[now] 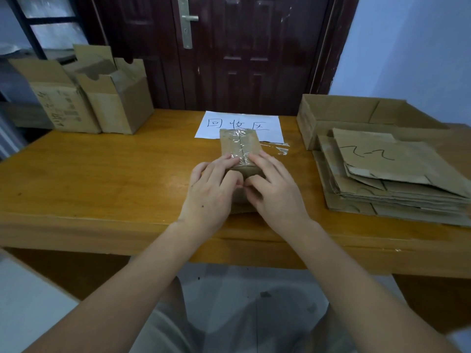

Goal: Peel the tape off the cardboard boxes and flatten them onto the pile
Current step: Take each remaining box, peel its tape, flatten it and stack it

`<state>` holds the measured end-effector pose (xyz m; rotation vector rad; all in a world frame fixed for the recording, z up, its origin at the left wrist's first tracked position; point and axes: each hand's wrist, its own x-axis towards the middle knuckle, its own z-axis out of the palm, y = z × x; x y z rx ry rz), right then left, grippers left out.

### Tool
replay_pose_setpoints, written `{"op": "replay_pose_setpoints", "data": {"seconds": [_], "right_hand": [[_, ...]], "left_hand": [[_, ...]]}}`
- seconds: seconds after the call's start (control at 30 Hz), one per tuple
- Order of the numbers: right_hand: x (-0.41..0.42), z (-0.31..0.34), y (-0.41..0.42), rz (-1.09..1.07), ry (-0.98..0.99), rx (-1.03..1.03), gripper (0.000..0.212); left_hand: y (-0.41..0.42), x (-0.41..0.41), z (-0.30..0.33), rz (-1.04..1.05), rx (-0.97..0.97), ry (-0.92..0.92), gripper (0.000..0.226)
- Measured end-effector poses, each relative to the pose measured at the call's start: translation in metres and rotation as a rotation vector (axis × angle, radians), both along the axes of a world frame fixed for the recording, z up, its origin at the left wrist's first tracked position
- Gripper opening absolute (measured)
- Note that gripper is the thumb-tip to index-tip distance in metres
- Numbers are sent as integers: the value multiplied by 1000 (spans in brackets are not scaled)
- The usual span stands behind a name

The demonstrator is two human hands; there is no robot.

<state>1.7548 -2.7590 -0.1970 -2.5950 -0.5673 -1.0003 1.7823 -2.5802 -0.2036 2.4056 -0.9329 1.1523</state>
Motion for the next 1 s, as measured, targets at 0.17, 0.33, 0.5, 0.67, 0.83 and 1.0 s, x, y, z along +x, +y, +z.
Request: {"op": "replay_pose_setpoints", "data": {"seconds": [0.17, 0.33, 0.5, 0.67, 0.83, 1.0], "right_hand": [[0, -2, 5, -52, -20, -8, 10], [-1, 7, 4, -17, 30, 17, 7], [-2, 14, -5, 32, 135, 11, 15], [-1, 12, -3, 8, 98, 31, 7], [-3, 14, -4, 11, 114, 38, 9], [-3, 14, -7, 4, 169, 15, 25]], "left_hand": [[5, 0, 0, -32, 26, 57, 15], [5, 5, 0, -26, 29, 26, 18], [2, 3, -1, -13, 9, 61, 13], [5, 3, 2, -52, 2, 64, 13], [7, 4, 2, -64, -1, 84, 11], [4, 2, 1, -41, -22, 76, 12]]}}
